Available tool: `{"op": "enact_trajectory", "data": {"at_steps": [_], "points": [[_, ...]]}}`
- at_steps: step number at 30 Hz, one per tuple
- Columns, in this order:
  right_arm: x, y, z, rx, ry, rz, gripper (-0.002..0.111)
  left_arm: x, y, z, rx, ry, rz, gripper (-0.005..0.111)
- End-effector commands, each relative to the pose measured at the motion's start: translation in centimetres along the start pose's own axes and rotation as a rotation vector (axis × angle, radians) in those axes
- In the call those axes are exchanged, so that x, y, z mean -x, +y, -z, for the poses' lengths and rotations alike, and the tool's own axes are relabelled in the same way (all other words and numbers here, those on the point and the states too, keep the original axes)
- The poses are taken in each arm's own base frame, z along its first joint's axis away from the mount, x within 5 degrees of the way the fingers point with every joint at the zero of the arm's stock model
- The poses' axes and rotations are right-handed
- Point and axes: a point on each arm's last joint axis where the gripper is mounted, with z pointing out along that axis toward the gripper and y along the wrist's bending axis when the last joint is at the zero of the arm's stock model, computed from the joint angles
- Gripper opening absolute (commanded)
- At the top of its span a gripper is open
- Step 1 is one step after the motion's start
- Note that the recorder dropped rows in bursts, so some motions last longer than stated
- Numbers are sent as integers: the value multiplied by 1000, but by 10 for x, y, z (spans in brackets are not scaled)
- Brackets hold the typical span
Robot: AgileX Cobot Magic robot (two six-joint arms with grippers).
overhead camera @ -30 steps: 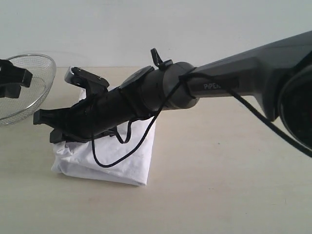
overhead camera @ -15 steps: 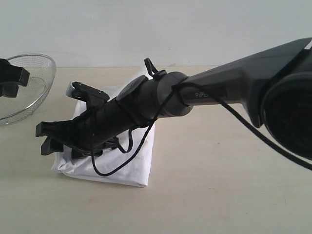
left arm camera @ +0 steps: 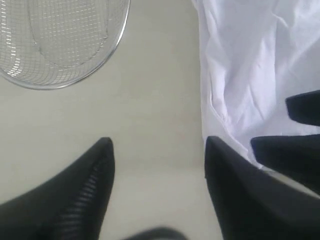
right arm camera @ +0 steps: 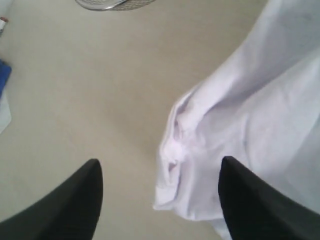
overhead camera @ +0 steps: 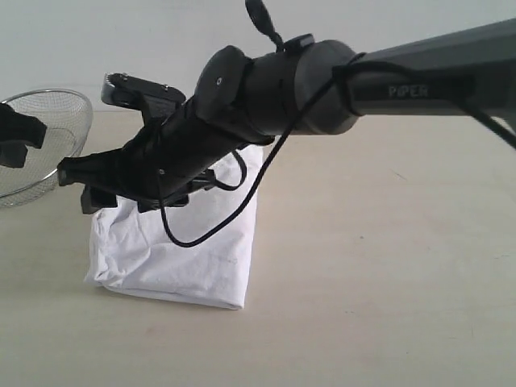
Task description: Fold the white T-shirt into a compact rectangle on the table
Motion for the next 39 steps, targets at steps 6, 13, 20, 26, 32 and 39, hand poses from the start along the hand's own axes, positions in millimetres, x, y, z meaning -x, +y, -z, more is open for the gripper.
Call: {"op": "enact_trajectory", "data": {"at_steps": [6, 13, 20, 26, 32, 39], "points": [[-6, -50, 51, -127, 18, -64, 59, 0, 1, 2, -5, 6, -1, 51], [-2, -98, 102, -154, -18, -155, 59, 0, -3, 2, -43, 1, -7, 51], [1, -143, 103, 53, -23, -301, 59, 1, -11, 2, -127, -7, -22, 51], [-13, -181, 81, 95, 42, -373, 59, 1, -15, 3, -174, -3, -9, 51], [-18, -188, 63, 161, 21, -387, 59, 2, -18, 4, -208, -11, 7, 51], [-25, -199, 50, 159, 28, -415, 59, 1, -20, 4, -224, -4, 23, 51]]}}
